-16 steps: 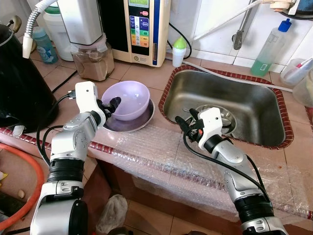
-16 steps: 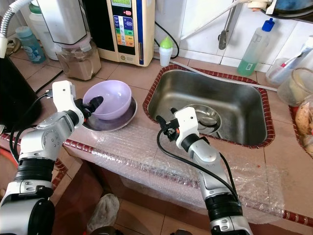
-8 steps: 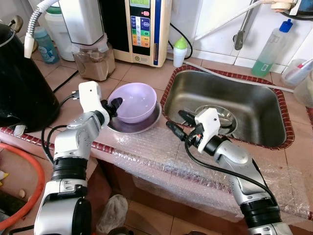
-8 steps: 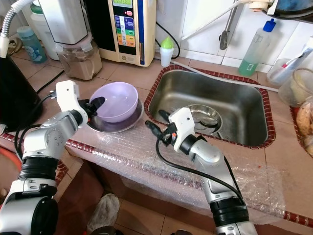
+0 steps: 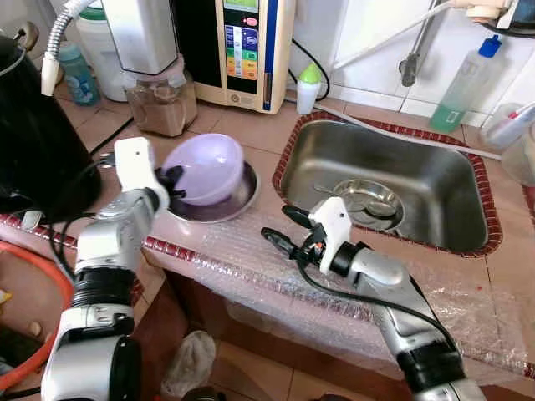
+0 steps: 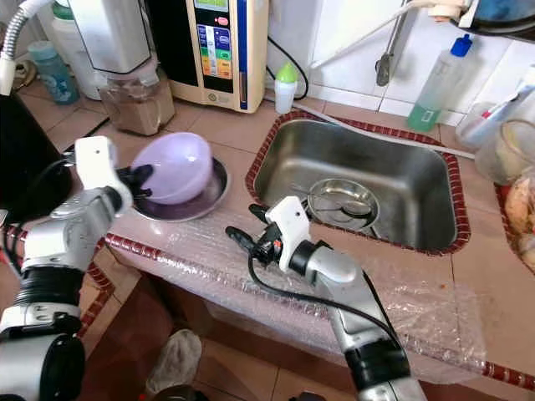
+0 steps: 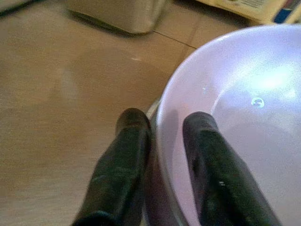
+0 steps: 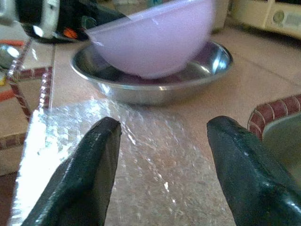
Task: Kitchen organization
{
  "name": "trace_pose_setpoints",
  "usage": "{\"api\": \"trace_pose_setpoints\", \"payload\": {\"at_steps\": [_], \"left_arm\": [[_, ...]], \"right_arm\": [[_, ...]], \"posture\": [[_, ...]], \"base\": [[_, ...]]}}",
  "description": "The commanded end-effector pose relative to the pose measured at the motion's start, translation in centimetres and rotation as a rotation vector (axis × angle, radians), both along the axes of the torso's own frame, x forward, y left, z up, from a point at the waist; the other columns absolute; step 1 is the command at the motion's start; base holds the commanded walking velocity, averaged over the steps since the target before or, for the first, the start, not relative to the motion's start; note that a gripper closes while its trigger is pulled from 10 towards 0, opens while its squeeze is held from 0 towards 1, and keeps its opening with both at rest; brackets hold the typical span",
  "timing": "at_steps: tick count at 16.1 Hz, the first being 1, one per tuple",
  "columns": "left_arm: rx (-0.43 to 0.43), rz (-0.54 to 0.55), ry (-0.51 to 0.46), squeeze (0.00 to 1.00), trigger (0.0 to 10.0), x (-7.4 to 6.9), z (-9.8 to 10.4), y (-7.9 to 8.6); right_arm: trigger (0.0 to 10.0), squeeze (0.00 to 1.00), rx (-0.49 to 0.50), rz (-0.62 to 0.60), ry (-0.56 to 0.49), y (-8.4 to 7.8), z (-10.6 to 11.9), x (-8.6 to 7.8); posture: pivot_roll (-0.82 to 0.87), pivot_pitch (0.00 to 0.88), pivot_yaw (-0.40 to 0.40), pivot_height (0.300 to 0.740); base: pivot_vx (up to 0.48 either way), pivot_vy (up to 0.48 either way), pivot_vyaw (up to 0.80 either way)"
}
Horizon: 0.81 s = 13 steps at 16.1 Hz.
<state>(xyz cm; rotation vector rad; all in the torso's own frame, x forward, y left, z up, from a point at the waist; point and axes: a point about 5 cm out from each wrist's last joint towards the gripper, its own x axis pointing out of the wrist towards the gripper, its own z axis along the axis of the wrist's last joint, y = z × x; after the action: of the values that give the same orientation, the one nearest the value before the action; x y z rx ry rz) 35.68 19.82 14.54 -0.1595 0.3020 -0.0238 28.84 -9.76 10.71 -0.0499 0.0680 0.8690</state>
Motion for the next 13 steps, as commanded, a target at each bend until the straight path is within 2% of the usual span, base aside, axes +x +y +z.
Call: {"api": "trace_pose_setpoints", "payload": {"at_steps": [1,4,5,6,7,13], "left_arm": [[0.039,0.009,-0.001,0.0,0.0,-0.2,-0.1,0.3],[0.042,0.041,-0.053,0.0,0.0,0.1,0.7,0.6],[0.057,0.046,-0.116,0.0,0.0,0.2,1.5,0.4],[0.065,0.037,-0.133,0.0,0.0,0.2,1.7,0.1],[0.169,-0.004,-0.21,0.0,0.0,0.2,2.4,-1.1],[0.223,-0.135,-0.367,0.0,0.0,0.1,3.4,-5.0]], "right_arm": [[10.0,1.0,0.015,-0.007,-0.001,0.2,0.3,0.3],[10.0,1.0,0.036,0.004,-0.002,1.2,0.5,0.7],[10.0,0.82,0.056,-0.008,-0.01,1.4,0.8,1.0],[10.0,0.04,0.066,-0.02,-0.008,1.4,0.9,1.1],[10.0,0.0,0.143,-0.077,0.017,1.2,1.4,1.5],[10.0,0.0,0.35,-0.259,0.079,0.3,3.4,3.2]], "posture": [[0.07,0.0,-0.025,0.74],[0.08,0.0,-0.032,0.74],[0.08,0.0,-0.024,0.74],[0.08,0.0,-0.023,0.74],[0.07,0.0,-0.021,0.74],[0.05,0.0,-0.005,0.74]], "base": [[0.0,0.0,0.0],[0.0,0.0,0.0],[0.0,0.0,0.0],[0.0,0.0,0.0],[0.0,0.0,0.0],[0.0,0.0,0.0]]}}
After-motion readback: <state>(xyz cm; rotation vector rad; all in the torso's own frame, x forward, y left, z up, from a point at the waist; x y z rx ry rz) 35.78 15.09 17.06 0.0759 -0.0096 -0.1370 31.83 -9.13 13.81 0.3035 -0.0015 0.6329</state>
